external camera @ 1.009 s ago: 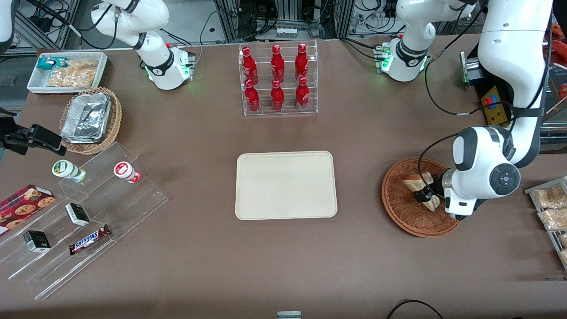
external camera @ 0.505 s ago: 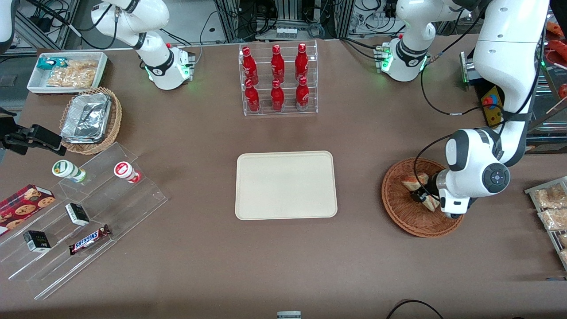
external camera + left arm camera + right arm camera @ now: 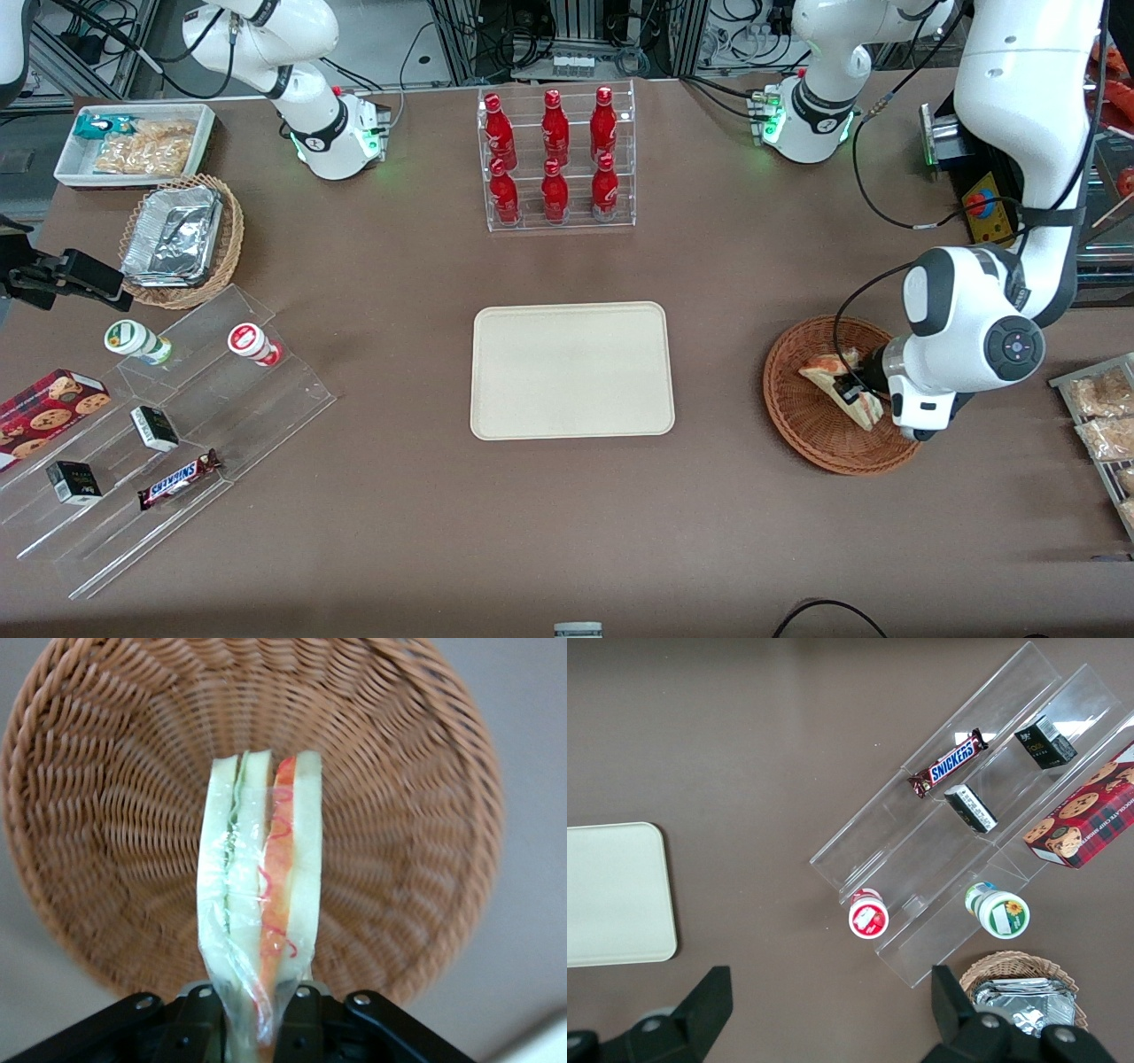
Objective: Place sandwich from basket to tray
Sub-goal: 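Carry the sandwich with the left gripper over the beige tray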
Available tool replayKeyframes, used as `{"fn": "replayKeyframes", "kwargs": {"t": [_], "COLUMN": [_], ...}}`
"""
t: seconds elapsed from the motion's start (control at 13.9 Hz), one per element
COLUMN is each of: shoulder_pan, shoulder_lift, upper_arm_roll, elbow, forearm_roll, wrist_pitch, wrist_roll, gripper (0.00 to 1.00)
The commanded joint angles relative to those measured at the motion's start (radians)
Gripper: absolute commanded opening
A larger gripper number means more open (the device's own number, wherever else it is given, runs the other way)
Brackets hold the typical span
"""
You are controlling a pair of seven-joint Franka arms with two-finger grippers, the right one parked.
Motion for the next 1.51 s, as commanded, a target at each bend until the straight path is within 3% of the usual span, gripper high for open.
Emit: {"fn": "replayKeyframes", "kwargs": {"t": [0.0,0.29,0.72,0.94,1.15,1.44], "shoulder_pan": [-0.075,-0.318,-0.532,-0.592,-0.624,-0.662], "shoulder_lift": [-0.068,-0.010,0.231,0.349,0.440,0.491], "upper_arm_roll": [-0.061,-0.101,-0.098,-0.095,-0.095,-0.095], "elbow": [0.047,0.130,0.273,0.415,0.520,0.587], "forearm_roll": [-0.005,0.054,0.056,0.083,0.181,0.186], "wrist_pitch": [-0.076,-0.077,-0.007,0.009,0.007,0.002], "wrist_roll": [-0.008,-0.025,-0.055,-0.129,-0.239,-0.249], "gripper": [0.09,0.09,0.10,0.09,0.10,0.15]}}
